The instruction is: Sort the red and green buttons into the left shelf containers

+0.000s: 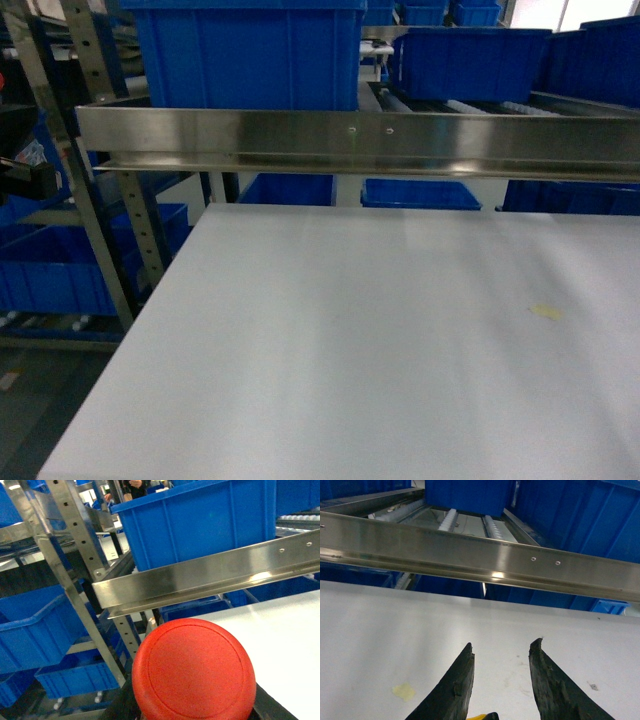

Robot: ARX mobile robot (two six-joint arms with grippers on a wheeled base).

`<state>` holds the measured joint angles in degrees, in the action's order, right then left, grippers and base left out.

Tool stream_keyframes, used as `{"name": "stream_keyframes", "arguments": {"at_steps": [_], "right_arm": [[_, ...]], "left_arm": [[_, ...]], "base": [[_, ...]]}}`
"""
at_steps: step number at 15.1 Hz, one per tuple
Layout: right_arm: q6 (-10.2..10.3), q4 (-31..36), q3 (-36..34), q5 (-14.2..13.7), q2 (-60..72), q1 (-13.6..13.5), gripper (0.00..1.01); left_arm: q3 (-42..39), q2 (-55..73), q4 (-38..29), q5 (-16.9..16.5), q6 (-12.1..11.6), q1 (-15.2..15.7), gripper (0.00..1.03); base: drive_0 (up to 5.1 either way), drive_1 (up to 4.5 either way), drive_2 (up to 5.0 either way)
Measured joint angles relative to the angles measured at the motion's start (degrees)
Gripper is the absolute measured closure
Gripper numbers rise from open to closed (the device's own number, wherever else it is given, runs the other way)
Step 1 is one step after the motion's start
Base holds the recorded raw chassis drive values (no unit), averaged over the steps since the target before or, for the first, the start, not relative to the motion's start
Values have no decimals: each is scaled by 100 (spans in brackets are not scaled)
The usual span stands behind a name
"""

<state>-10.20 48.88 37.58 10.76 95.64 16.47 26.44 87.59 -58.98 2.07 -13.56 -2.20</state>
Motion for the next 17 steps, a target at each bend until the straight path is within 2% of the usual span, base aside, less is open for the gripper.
{"name": "stream_keyframes", "arguments": {"at_steps": [17], "right_arm": [[0,2,-11,0,-13,0,71]], "left_arm": [[0,2,13,9,0,4,79]], "base": [[-503,243,243]]}}
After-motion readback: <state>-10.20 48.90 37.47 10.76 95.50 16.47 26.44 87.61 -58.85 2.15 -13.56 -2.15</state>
